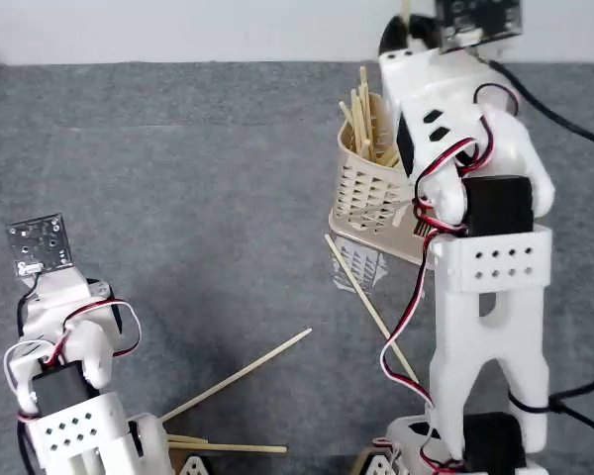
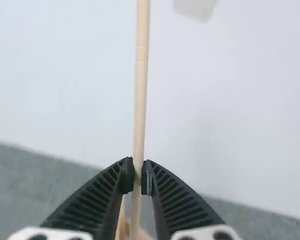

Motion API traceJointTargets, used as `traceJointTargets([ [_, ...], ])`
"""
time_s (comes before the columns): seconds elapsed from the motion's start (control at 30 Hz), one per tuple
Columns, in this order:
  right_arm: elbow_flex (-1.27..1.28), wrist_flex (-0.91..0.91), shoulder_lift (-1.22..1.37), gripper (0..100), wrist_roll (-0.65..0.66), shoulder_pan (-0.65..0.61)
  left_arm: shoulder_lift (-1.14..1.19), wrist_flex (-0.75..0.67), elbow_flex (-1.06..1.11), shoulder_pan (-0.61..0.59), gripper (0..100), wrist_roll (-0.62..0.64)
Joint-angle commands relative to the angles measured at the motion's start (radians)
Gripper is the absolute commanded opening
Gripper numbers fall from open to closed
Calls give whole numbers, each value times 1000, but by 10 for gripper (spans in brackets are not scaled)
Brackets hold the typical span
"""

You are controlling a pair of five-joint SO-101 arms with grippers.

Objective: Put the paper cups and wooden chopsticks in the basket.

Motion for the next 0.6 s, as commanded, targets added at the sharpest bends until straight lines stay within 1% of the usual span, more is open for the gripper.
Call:
traceJointTargets([
  [0.0, 91, -151, -47, 9, -17, 15, -20, -28, -5, -2, 15, -9],
  [0.13, 316, -364, -62, 9, -14, 36, -20, -28, -5, -2, 15, -9],
  [0.2, 402, -415, -82, 9, -15, 41, -20, -28, -5, -2, 15, -9],
  [0.37, 535, -429, -127, 17, -12, 42, -20, -66, 18, -2, 15, -9],
  [0.47, 571, -423, -139, 95, -14, 42, -20, -103, 39, -2, 15, -9],
  [0.53, 552, -371, -142, 142, -14, 39, -20, -100, 39, -2, 15, -9],
  [0.57, 525, -328, -150, 147, -15, 36, -20, -100, 39, -2, 15, -9],
])
